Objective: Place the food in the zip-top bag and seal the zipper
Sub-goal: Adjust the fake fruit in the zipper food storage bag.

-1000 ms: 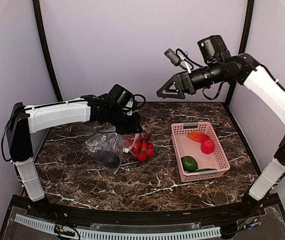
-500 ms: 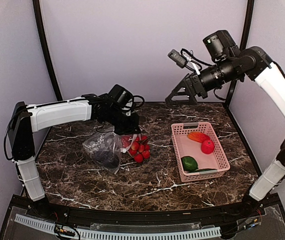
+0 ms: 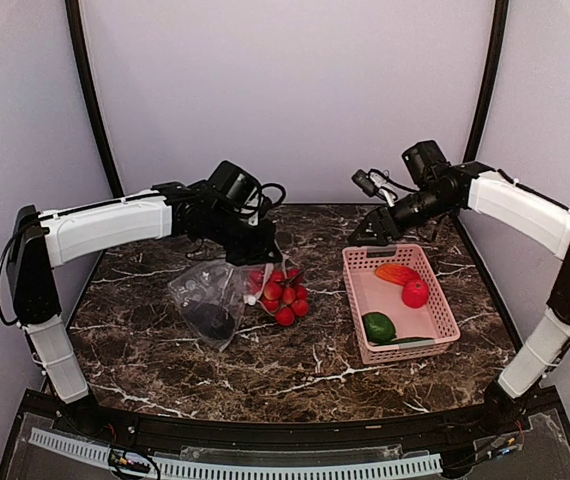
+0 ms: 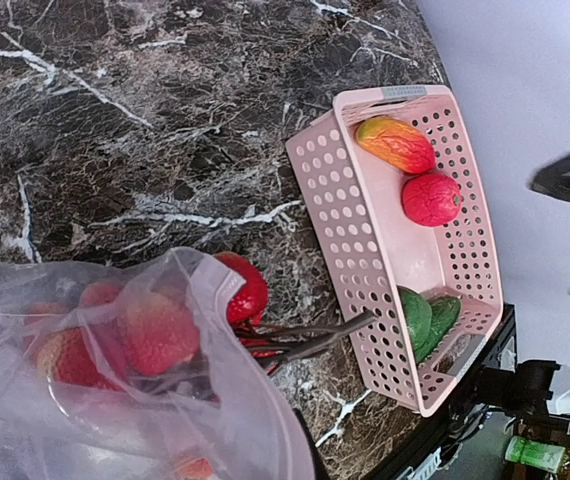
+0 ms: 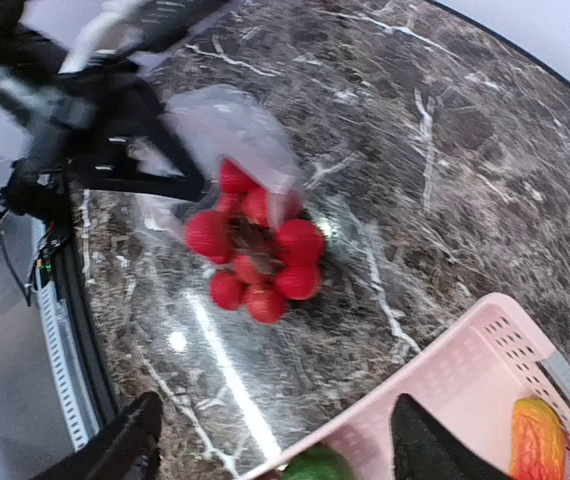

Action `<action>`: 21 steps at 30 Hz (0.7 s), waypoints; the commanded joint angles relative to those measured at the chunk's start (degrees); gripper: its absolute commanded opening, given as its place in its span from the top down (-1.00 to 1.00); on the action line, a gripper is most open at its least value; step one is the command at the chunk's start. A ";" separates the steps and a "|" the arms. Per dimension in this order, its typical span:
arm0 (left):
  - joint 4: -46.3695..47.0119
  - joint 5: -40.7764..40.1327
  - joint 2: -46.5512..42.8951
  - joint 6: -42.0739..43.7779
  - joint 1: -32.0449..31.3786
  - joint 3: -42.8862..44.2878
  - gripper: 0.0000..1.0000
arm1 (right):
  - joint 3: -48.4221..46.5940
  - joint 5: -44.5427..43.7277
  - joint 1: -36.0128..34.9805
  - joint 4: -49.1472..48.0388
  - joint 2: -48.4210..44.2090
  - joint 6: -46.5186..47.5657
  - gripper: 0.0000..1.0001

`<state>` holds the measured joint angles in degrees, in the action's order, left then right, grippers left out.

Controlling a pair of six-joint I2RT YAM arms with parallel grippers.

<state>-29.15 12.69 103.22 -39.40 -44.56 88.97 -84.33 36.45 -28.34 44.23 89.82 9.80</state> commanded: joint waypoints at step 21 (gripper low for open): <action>8.93 2.84 -8.54 -1.17 -1.03 -1.24 0.99 | 1.96 6.11 -6.31 -19.26 10.02 3.92 -0.27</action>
<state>-21.91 14.41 98.32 -40.29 -45.23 88.68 -80.86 45.08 -33.26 28.27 100.38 13.08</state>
